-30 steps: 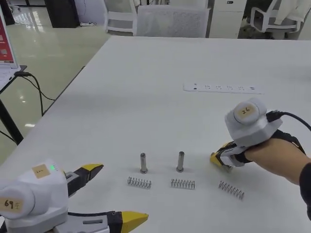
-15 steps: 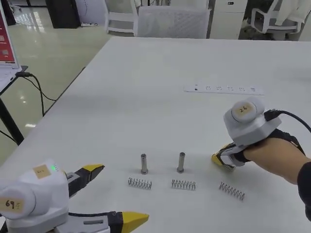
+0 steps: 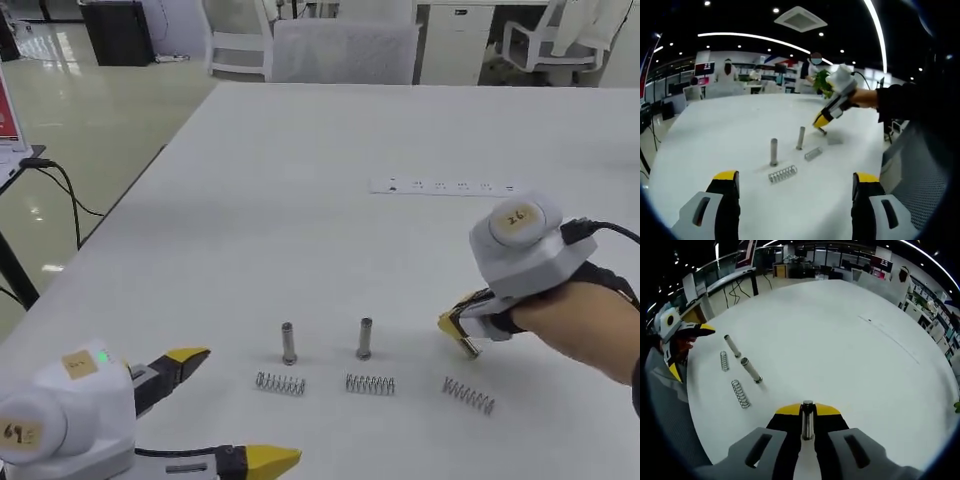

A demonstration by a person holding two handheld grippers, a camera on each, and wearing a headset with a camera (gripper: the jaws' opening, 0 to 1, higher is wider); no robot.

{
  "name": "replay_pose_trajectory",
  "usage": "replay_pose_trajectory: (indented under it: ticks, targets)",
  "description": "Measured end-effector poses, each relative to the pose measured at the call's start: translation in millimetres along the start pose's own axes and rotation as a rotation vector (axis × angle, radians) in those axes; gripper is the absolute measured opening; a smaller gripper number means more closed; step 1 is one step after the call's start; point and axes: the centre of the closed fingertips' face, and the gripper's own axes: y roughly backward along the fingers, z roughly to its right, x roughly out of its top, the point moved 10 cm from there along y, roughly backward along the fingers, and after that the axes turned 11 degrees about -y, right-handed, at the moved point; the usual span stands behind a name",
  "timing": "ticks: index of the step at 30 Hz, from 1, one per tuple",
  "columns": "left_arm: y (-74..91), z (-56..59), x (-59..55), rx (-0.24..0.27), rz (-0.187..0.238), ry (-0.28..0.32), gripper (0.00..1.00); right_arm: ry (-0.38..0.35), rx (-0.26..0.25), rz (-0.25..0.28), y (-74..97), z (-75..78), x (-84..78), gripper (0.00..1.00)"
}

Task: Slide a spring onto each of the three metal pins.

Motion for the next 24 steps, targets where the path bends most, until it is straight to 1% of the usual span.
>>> replay_pose_trajectory:
  ticks: [11, 17, 24]
  targets:
    - [-0.1, 0.7, -0.1, -0.007, -0.001, -0.007, 0.91, -0.003, 0.0, 0.028, 15.2, -5.6, -9.4, 0.05]
    - [-0.5, 1.4, -0.2, -0.012, -0.004, -0.009, 0.91, -0.011, 0.008, 0.041, 18.6, -10.4, -12.3, 0.05]
    - [-0.4, 1.3, -0.2, -0.012, -0.005, -0.01, 0.91, -0.016, 0.016, 0.058, 20.0, -11.2, -14.1, 0.05]
